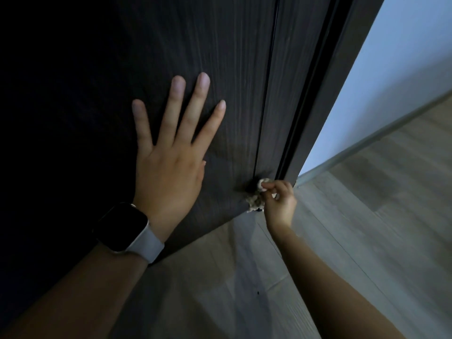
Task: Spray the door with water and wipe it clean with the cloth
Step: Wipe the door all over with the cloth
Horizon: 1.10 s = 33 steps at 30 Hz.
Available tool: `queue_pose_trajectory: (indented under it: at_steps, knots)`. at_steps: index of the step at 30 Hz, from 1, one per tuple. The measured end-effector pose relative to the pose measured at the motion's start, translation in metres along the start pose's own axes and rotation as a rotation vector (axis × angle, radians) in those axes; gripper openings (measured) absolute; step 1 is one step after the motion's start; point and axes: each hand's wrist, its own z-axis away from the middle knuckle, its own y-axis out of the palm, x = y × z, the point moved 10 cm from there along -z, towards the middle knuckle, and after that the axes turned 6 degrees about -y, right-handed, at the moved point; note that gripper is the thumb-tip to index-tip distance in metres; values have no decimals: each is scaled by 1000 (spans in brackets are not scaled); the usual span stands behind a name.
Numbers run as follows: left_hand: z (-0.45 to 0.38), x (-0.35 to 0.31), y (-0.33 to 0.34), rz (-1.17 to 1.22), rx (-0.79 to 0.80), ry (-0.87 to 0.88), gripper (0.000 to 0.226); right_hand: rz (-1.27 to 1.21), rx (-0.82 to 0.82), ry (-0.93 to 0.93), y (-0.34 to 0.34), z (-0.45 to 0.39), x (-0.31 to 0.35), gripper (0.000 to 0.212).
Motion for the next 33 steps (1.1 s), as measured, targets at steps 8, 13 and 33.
queue_pose_trajectory:
  at_steps: [8,13,33]
  knots:
    - [95,18,-3,421,184,-74,43,-134,73,-167,-44,43,94,32]
    - [146,59,-27,475,192,-266,48,-195,91,-322,-45,43,192,27]
    - [190,211,-20,353,14,-538,99,-116,309,-822,139,188,300,33]
